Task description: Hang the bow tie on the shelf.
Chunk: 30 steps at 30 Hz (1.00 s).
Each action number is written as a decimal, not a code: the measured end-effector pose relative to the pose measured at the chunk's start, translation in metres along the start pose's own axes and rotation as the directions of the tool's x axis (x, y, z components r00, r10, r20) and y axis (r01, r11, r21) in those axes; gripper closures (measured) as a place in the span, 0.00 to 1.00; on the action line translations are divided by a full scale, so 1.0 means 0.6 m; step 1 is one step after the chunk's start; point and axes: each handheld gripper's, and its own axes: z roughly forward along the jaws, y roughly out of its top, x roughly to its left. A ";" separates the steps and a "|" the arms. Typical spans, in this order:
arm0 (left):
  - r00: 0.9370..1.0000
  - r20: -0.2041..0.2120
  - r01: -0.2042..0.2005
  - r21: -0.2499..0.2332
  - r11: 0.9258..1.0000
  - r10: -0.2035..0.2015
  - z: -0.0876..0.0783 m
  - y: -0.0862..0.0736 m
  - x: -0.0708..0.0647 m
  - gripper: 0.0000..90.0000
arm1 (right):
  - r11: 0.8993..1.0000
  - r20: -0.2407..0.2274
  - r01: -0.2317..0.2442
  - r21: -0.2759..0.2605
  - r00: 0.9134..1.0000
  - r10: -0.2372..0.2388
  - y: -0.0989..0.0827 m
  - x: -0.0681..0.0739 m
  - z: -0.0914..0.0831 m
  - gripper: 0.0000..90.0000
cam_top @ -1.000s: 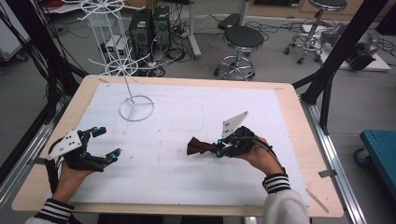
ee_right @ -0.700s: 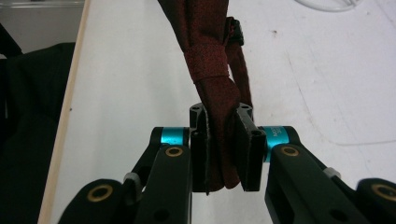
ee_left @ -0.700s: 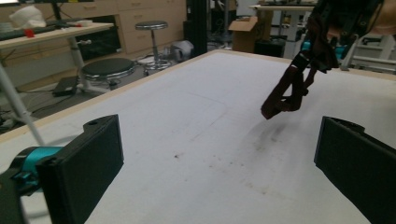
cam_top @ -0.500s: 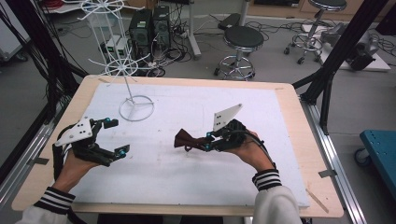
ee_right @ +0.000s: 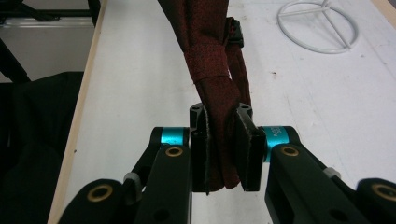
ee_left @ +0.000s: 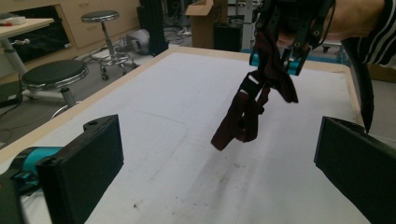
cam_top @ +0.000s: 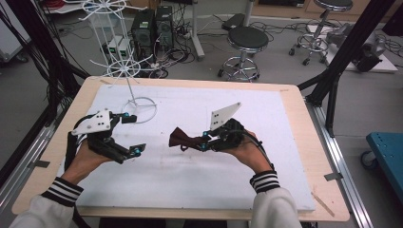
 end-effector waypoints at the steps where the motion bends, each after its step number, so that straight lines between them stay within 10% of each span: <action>1: 1.000 0.009 -0.002 0.002 1.000 0.002 0.004 0.004 -0.001 0.02 | 1.000 0.000 0.001 -0.005 1.000 -0.001 0.001 0.000 0.001 0.87; 18: 0.994 0.113 -0.011 0.045 0.999 0.006 0.060 0.035 -0.020 0.03 | 0.999 0.000 0.028 -0.023 1.000 -0.028 0.043 0.000 0.018 0.87; 30: 0.989 0.150 -0.025 0.063 0.998 0.015 0.071 0.038 -0.022 0.32 | 0.999 -0.005 0.039 -0.017 0.999 -0.039 0.052 0.002 0.030 0.87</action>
